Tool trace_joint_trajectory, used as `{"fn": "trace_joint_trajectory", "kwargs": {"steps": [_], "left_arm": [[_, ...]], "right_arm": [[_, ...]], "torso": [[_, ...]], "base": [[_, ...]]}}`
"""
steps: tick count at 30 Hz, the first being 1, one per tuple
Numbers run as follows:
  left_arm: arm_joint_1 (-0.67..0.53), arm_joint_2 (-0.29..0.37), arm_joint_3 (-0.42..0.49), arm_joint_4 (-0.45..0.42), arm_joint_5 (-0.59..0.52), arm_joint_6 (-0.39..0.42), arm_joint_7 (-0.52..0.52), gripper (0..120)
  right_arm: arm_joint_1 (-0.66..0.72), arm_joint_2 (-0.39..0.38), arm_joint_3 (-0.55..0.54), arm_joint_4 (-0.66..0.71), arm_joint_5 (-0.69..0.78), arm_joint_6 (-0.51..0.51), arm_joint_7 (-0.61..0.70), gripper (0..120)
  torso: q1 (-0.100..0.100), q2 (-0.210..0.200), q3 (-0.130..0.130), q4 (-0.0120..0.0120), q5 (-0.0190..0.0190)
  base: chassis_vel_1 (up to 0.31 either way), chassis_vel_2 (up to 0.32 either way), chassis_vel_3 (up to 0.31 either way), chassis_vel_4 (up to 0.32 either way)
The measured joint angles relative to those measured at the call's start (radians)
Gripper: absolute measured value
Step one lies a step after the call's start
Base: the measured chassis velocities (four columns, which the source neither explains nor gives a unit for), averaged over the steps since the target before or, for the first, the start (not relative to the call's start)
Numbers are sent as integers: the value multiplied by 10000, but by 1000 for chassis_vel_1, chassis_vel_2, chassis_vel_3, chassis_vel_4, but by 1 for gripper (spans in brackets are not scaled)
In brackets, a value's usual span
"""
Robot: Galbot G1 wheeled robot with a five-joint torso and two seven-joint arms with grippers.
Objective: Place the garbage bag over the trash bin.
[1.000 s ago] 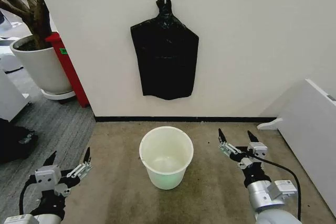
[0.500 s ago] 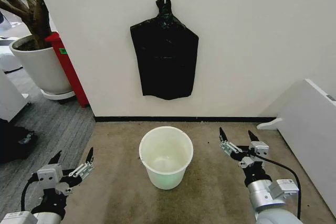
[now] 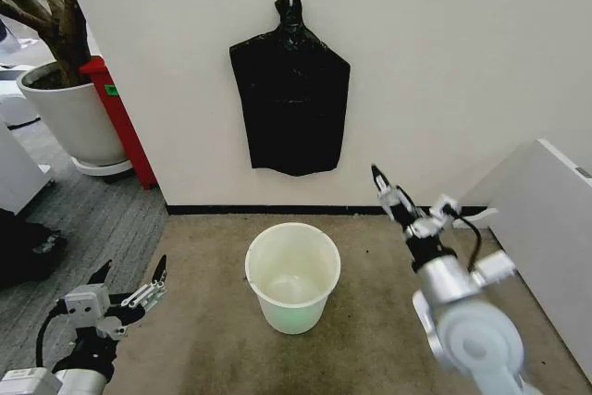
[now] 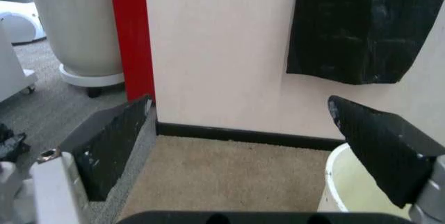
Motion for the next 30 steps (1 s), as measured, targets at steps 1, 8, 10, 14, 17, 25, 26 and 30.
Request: {"fn": "trace_joint_trajectory", "kwargs": {"steps": [1, 8, 10, 14, 17, 25, 26, 30], "left_arm": [[19, -9, -29, 1, -3, -16, 0, 100], [373, -334, -414, 7, 54, -279, 30, 100], [398, -357, -438, 8, 64, -297, 37, 100], [461, -406, -532, 9, 73, -365, 44, 100], [637, -538, -766, 9, 136, -531, 69, 100], [775, -641, -1007, 9, 176, -741, 132, 100], [775, -641, -1011, 9, 176, -749, 139, 100], [834, -698, -1099, 9, 232, -863, 174, 100]], "right_arm": [[487, 129, -266, -324, 312, 58, 125, 100], [2535, 1521, -1117, -1679, 1776, 389, 999, 100], [3011, 1927, -1220, -2079, 1900, 444, 1141, 100], [3993, 2745, -1355, -2888, 2063, 512, 1516, 100], [4907, 3312, -1409, -3880, 2070, 556, 1718, 100], [6296, 3714, -1512, -5653, 2092, 534, 1605, 100], [6436, 3727, -1527, -5832, 2089, 508, 1544, 100], [6849, 3755, -1510, -6293, 2103, 445, 1453, 100]], "torso": [[0, 0, 0, -2, -2], [0, -1, 0, 3, 0], [0, -1, -1, 1, -3], [0, -1, 0, -1, -4], [0, -1, 0, 4, -2], [0, -1, -1, 2, -1], [0, -1, 0, 0, 0], [0, -1, -1, -1, 0]], "base": [[0, 0, 0, 0], [0, 0, 0, 0], [0, 0, 0, 0], [0, 0, 0, 0], [0, 0, 0, 0], [0, 0, 0, 0], [0, 0, 0, 0], [0, 0, 0, 0]]}}
